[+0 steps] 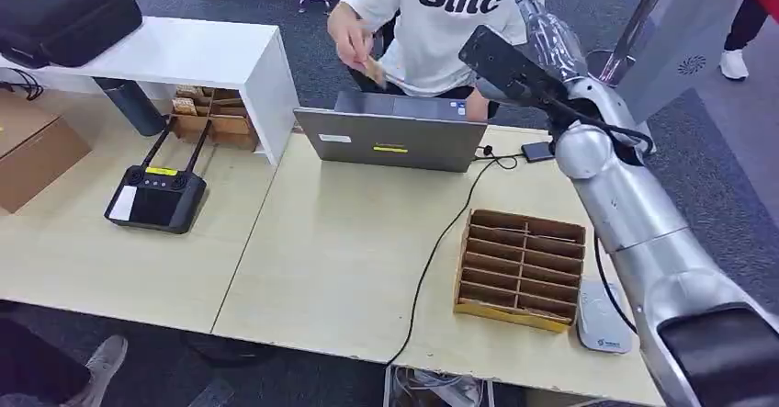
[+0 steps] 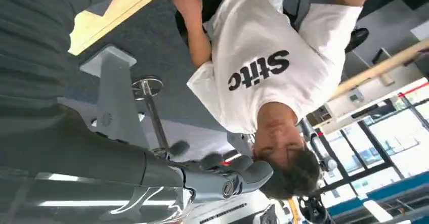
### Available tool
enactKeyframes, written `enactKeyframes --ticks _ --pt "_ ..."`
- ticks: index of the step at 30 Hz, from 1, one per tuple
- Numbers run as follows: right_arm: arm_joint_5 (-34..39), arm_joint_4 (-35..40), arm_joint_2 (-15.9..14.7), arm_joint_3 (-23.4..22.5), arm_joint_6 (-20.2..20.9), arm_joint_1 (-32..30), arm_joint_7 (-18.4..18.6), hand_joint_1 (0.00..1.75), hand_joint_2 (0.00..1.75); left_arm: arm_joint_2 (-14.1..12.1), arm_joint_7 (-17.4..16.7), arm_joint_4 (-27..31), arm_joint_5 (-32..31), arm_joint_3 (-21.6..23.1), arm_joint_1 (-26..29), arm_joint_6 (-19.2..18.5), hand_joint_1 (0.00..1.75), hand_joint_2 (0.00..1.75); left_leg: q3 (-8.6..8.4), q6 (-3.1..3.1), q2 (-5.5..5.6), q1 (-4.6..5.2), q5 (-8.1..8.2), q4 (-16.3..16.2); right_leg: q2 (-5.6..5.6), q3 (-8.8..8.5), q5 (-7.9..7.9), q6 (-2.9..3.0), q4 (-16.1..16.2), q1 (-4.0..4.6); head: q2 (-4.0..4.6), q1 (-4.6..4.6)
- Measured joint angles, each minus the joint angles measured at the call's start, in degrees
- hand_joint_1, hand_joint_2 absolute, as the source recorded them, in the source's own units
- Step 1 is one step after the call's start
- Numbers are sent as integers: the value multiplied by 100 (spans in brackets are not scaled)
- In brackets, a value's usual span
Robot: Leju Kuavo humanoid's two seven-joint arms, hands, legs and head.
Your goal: Pass the card to the sensor for recognition and then transmit it.
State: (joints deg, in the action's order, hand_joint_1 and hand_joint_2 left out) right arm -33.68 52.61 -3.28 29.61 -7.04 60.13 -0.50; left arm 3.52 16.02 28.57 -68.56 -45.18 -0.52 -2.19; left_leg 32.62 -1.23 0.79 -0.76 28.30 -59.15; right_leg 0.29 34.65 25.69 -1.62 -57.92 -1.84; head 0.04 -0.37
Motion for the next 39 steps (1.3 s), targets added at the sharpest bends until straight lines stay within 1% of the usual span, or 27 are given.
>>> enactKeyframes --ticks 3,6,8,10,13,17,20,23,26,28,32,34,37,39 --pt "212 391 -53 -164 -155 -215 -76 0 175 90 9 245 138 296 135 -87 0 175 0 0 0 0 0 0 0 1 0 0 0 0 0 2" --pt "397 1030 -135 -362 -268 -577 -174 0 175 199 -124 563 290 736 309 -153 0 175 1 1 0 0 1 0 0 1 0 0 1 0 0 0" --pt "443 1439 -177 -467 -317 -807 -216 0 175 223 -229 725 402 1051 393 -151 0 175 2 2 0 1 3 0 0 1 0 0 1 0 0 0" --pt "479 1694 -210 -514 -334 -954 -225 0 175 234 -273 828 466 1256 448 -146 0 175 2 2 -1 1 3 0 0 3 1 0 2 0 0 0" --pt "599 2232 -271 -675 -562 -1282 -424 0 175 245 -337 994 678 1588 537 -100 0 175 1 2 0 1 3 0 -1 4 1 0 3 0 0 0" --pt "741 3100 -387 -920 -925 -1917 -695 0 175 230 -547 1020 896 1948 604 33 0 175 3 1 3 0 4 1 -4 2 2 0 2 0 0 2" --pt "782 3624 -468 -1084 -986 -2288 -783 0 175 203 -612 1018 1093 2197 644 156 0 175 4 5 -3 1 8 1 3 6 2 0 3 0 0 4" --pt "871 4167 -583 -1304 -1199 -2730 -1024 0 175 164 -695 912 1433 2317 651 267 0 175 4 6 -1 1 9 1 -2 4 5 -2 5 0 0 4" --pt "964 4691 -700 -1572 -1322 -3302 -1213 0 175 120 -671 659 1631 2348 702 409 0 175 9 7 1 1 13 1 -4 4 8 -2 5 0 0 2" --pt "994 4908 -747 -1702 -1346 -3487 -1243 0 175 105 -641 564 1668 2370 749 442 0 175 11 7 -10 1 15 1 6 10 7 -2 5 -1 0 0" --pt "1014 5140 -798 -1794 -1344 -3659 -1256 0 175 72 -630 432 1720 2396 726 461 0 175 8 7 -10 2 15 1 6 11 7 -2 6 -1 0 0" --pt "1091 5246 -822 -1864 -1377 -3795 -1320 0 175 66 -645 362 1830 2394 729 481 0 175 6 7 -6 1 14 1 0 9 8 -2 6 0 0 0" --pt "1443 5622 -881 -2121 -1484 -4393 -1599 0 175 74 -645 162 2093 2313 782 555 0 175 7 7 5 0 15 1 -11 3 14 4 6 1 0 2" --pt "1788 5886 -905 -2339 -1411 -4907 -1819 0 175 120 -645 105 2224 2202 874 564 0 175 8 5 4 1 29 1 -9 4 21 4 6 0 0 0"
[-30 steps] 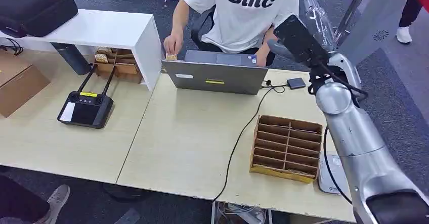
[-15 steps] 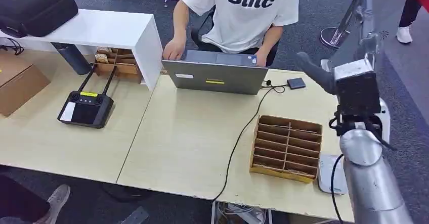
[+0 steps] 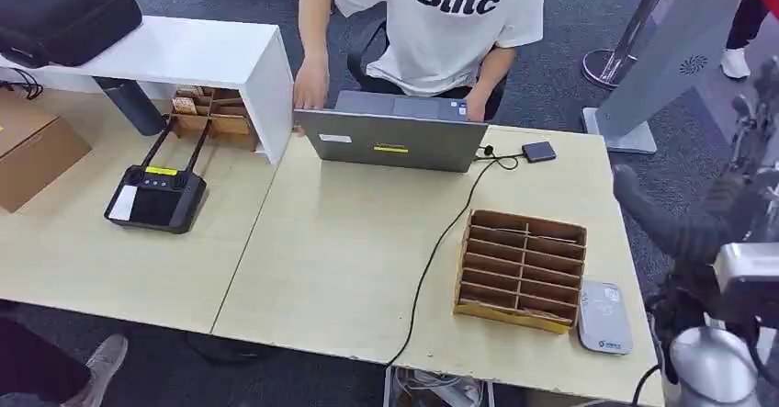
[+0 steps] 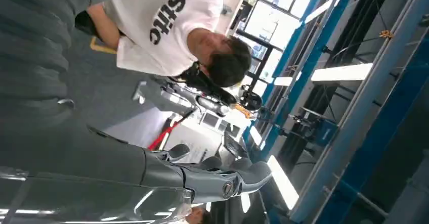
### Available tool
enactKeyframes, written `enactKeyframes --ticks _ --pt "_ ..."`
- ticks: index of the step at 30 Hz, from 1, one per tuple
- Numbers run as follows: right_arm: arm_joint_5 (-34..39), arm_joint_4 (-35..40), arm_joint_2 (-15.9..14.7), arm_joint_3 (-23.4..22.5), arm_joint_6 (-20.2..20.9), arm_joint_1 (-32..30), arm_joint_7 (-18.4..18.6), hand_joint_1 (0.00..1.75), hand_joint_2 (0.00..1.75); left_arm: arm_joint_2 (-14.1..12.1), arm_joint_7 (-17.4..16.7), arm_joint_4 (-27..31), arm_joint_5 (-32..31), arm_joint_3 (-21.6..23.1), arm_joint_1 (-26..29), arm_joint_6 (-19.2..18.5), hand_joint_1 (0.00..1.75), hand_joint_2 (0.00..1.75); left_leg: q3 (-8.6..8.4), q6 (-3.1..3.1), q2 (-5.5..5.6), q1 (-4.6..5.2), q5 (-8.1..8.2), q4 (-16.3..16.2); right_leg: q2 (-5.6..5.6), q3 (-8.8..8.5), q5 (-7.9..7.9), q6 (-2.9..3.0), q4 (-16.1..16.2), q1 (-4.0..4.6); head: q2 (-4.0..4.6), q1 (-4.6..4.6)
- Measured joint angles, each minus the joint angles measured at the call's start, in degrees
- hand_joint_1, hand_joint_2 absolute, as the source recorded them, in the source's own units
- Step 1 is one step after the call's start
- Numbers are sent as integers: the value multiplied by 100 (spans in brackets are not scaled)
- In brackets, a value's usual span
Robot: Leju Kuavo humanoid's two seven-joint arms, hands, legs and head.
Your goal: Pass the card to the sensor for recognition and then transmit it.
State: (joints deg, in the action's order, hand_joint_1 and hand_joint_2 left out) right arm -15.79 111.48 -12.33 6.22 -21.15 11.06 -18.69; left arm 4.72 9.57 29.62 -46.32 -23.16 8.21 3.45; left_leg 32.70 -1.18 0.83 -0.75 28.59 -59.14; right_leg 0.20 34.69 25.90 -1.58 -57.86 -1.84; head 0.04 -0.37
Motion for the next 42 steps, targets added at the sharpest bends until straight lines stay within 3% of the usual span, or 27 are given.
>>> enactKeyframes --ticks 6,11,26,32,42 --pt "-72 539 0 -583 345 -1060 -162 0 175 272 -304 221 107 -447 240 -354 0 175 -1 9 -4 2 15 0 3 0 14 -9 2 -1 0 2" --pt "-1423 557 -196 -548 408 -1435 230 0 175 540 -507 606 -216 -952 325 -765 0 175 0 9 -6 2 15 0 3 -4 14 -10 2 -2 0 2" --pt "-1555 485 -393 -515 400 -1547 304 0 175 730 -514 866 -277 -1406 356 -822 0 175 -7 8 -8 1 14 0 3 -9 14 -10 1 -2 0 2" --pt "-2928 314 -614 -233 354 -1533 809 0 175 792 -579 879 -612 -1583 338 -1036 0 175 -5 8 -7 2 14 0 2 -11 14 -10 1 -2 0 2" --pt "-3529 -165 -903 381 299 -1151 1157 0 175 999 -599 1254 -1083 -1981 344 -1421 0 175 -6 8 -8 1 13 0 3 -12 14 -10 0 -2 0 0"
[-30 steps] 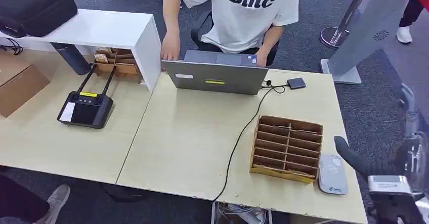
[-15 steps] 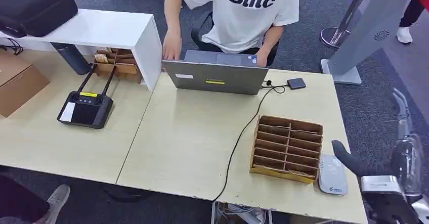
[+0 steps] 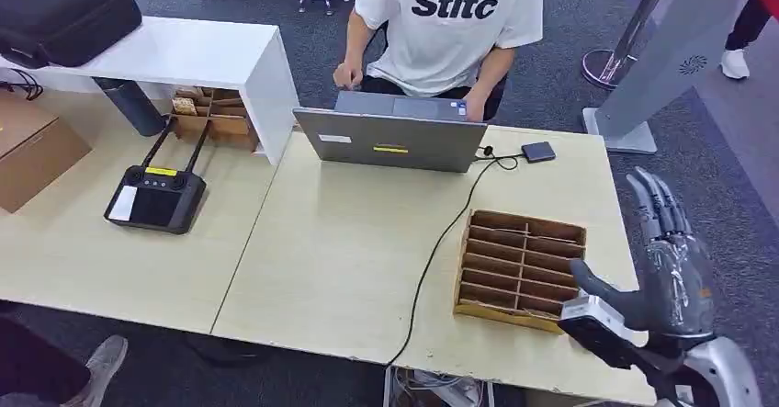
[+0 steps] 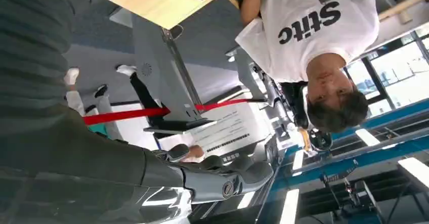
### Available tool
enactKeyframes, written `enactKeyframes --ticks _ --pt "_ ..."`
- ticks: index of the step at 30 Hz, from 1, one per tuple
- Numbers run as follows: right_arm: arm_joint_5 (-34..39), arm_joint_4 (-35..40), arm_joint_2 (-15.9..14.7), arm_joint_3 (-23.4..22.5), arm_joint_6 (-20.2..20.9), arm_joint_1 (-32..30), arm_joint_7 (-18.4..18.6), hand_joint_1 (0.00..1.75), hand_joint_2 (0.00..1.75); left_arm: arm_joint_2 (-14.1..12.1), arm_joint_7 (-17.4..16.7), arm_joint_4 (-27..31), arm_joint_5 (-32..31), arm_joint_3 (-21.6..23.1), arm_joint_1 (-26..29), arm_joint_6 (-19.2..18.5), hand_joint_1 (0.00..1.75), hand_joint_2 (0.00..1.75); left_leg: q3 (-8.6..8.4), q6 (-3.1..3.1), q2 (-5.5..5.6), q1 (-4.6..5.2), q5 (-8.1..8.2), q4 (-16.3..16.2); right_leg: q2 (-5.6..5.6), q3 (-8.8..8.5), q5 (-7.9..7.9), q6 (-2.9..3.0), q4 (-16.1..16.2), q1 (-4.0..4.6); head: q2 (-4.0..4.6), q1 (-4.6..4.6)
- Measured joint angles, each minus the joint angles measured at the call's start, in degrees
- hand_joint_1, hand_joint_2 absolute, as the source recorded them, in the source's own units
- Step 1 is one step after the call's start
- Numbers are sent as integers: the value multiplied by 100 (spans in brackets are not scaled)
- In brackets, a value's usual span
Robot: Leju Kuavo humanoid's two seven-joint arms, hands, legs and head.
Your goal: Pass the card to the sensor for recognition and then transmit it.
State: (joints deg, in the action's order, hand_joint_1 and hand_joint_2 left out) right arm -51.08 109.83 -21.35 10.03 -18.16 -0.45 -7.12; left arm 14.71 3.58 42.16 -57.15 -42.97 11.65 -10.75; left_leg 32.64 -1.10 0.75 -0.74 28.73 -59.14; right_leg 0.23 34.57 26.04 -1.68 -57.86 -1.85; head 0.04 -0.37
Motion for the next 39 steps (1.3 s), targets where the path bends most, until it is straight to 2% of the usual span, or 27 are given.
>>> enactKeyframes --ticks 11,22,39 --pt "-365 -635 -15 603 94 604 280 0 175 168 33 287 -383 -266 -9 -232 0 175 0 0 -1 0 -1 0 1 0 0 0 0 0 0 0" --pt "-561 -1381 -17 1097 240 1194 415 0 175 173 210 297 -684 -514 -113 -195 0 175 -3 0 0 0 -2 0 0 0 -1 1 -1 0 0 0" --pt "-824 -2245 -17 1272 219 1349 671 0 175 269 348 297 -1207 -979 -224 -300 0 175 -4 0 1 0 -2 0 0 1 -1 0 -1 0 0 0"
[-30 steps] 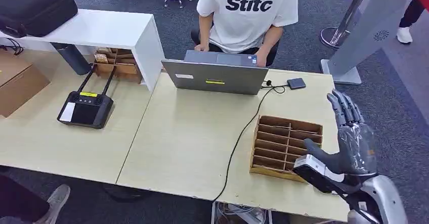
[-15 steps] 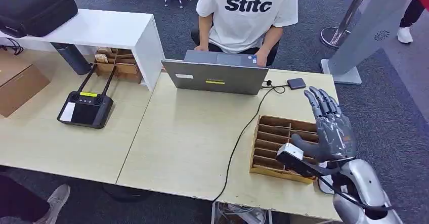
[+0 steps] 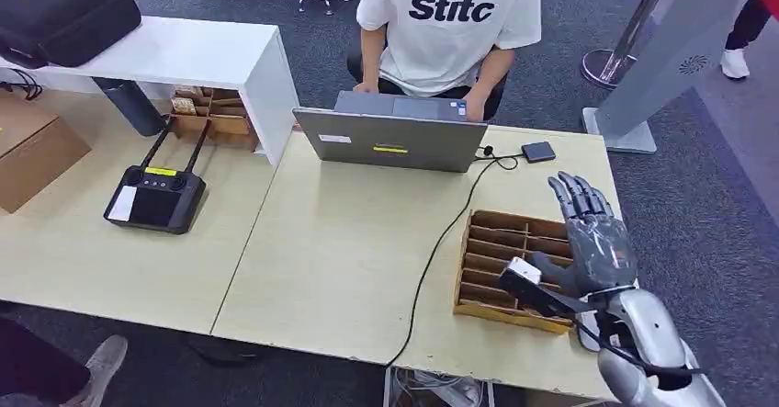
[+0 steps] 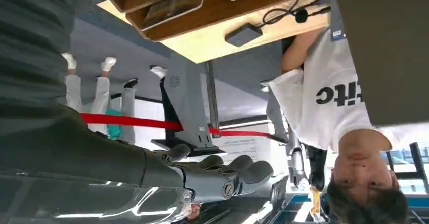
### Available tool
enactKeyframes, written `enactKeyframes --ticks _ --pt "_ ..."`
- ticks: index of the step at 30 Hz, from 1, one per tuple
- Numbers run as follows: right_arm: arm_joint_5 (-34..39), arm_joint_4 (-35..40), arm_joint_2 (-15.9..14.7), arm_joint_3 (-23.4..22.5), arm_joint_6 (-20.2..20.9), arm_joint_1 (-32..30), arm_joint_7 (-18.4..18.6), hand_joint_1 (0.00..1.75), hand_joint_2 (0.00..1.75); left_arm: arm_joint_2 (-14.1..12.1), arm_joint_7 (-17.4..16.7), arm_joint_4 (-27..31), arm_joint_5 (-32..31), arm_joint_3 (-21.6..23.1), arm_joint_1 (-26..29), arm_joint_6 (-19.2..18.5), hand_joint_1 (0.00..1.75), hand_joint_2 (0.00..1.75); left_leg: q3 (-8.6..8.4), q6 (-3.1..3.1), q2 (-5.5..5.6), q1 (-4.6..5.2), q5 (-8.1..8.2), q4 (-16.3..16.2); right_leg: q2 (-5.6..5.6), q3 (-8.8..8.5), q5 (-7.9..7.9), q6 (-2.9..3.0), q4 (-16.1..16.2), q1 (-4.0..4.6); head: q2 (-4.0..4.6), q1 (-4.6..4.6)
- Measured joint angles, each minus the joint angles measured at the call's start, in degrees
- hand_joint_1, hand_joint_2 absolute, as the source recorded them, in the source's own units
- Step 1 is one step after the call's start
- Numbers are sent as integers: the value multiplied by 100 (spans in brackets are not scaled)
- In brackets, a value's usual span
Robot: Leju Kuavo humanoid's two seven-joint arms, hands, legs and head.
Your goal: Pass the card to the sensor for recognition and then transmit it.
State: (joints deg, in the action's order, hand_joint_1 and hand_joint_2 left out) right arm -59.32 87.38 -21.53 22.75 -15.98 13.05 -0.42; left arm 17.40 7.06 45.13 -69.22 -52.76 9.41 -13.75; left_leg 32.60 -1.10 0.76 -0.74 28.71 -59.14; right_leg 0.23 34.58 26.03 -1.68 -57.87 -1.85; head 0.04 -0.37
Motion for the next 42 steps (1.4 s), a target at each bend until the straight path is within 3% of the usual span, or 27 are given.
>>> enactKeyframes --ticks 42 --pt "-197 -485 52 -258 -85 -14 125 0 175 170 160 317 -603 -612 -48 -302 0 175 -1 0 -1 0 0 0 1 0 0 0 0 0 0 0"
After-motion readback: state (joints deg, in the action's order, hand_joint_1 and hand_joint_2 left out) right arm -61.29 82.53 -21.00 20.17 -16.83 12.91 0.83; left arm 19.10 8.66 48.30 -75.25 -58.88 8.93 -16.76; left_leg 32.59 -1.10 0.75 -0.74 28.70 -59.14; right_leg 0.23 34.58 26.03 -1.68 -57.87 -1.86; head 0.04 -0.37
